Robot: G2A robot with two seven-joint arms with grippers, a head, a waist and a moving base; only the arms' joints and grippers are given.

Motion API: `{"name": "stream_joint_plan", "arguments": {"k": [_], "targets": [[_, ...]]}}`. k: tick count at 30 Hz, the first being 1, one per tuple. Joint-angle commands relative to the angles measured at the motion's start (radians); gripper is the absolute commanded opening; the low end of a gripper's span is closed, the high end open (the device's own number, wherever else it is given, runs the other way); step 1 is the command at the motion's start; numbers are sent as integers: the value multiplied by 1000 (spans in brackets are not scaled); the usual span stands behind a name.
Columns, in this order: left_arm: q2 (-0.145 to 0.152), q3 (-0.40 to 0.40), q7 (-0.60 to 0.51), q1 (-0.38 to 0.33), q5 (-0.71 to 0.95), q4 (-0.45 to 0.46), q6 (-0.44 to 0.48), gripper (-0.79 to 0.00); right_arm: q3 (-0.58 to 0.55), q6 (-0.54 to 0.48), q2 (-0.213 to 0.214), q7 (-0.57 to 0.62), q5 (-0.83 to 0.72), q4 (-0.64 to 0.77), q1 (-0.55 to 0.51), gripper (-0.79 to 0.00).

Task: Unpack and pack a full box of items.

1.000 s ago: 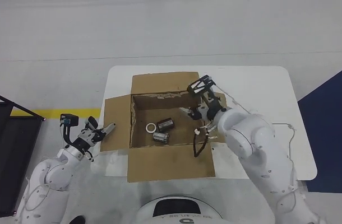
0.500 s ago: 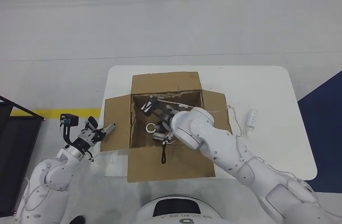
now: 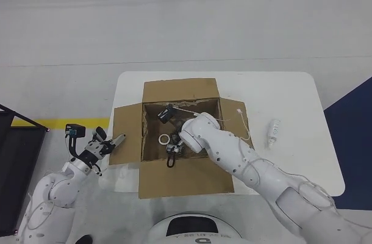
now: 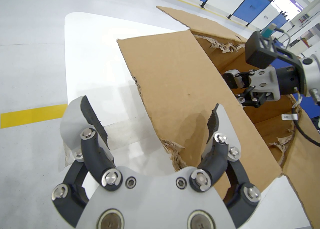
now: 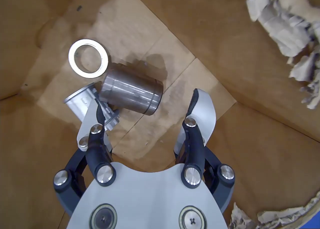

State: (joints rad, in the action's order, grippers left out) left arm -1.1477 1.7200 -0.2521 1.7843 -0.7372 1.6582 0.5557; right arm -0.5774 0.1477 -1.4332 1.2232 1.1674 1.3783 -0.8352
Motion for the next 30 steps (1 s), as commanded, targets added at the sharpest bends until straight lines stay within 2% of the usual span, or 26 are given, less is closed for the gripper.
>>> {"name": "stream_joint_plan", "arguments": {"k": [1,4,5,7,12,16,19,22,30], "targets": [[0,0,0,0,0,0,0,0,2,-2,-6,-1,-4,-18,3,-222],[0,0,0,0,0,0,0,0,5,-36,-11,7,8,-36,11,-203],[0,0,0,0,0,0,0,0,8,-56,-10,10,20,-38,14,-123],[0,0,0,0,0,0,0,0,7,-94,-9,18,34,-37,15,-95],[0,0,0,0,0,0,0,0,-11,-123,-7,24,64,-50,16,-142],[0,0,0,0,0,0,0,0,15,-156,-21,24,77,-76,23,-175],[0,0,0,0,0,0,0,0,48,-177,-41,19,78,-107,38,-191],[0,0,0,0,0,0,0,0,74,-186,-65,3,70,-148,61,-296],[0,0,0,0,0,0,0,0,134,-202,-130,-13,73,-264,118,-376]]}}
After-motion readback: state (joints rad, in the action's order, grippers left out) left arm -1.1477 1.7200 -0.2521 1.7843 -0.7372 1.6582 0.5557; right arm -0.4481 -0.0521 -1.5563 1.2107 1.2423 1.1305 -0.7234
